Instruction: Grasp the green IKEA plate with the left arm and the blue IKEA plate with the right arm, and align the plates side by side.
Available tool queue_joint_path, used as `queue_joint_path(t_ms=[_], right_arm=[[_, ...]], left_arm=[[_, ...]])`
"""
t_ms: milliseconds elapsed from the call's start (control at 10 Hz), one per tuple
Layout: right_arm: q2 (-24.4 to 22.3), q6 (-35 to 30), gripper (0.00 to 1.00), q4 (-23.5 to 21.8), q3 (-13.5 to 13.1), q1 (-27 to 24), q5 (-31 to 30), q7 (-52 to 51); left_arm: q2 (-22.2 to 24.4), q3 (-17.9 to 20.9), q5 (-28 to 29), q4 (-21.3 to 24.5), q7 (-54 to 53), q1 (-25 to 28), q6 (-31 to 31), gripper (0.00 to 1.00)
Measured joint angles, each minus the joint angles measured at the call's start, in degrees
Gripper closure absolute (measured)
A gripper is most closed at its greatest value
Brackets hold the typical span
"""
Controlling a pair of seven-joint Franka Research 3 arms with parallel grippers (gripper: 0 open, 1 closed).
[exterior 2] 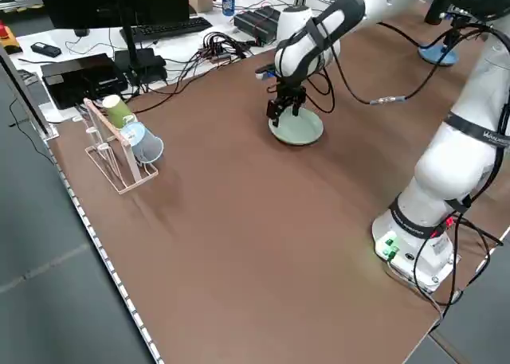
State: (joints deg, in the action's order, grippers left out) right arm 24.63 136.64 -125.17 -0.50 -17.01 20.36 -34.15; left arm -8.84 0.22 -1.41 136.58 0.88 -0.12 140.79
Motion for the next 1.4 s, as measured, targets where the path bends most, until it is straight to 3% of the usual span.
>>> queue_joint_path(t_ms=[100, 200, 400, 1100, 1400], right_arm=[[0.03, -0.16, 0.51, 0.01, 1.34, 0.01, 0.85, -0.06], [0.13, -0.23, 0.62, 0.00, 3.05, 0.08, 1.87, -0.05], [0.34, -0.23, 0.67, 0.00, 5.04, 0.24, 3.18, -0.05], [0.47, -3.33, 0.70, 0.02, 11.42, 0.40, 11.00, -0.11], [0.56, -3.16, 0.70, 0.02, 12.03, 3.30, 16.23, -0.20]], left_arm=[[-0.99, -0.06, 0.00, -0.02, 0.62, -0.07, 0.23, 0.00], [-1.90, -0.13, 0.00, -0.03, 0.95, -0.13, 0.83, 0.00], [-4.19, -0.18, 0.00, -0.19, 1.15, -0.17, 2.95, 0.00], [-9.89, -0.31, 0.00, -3.36, 2.13, -0.73, 4.20, 0.00], [-11.87, -0.38, 0.00, -5.63, 2.41, -1.98, 4.21, 0.00]])
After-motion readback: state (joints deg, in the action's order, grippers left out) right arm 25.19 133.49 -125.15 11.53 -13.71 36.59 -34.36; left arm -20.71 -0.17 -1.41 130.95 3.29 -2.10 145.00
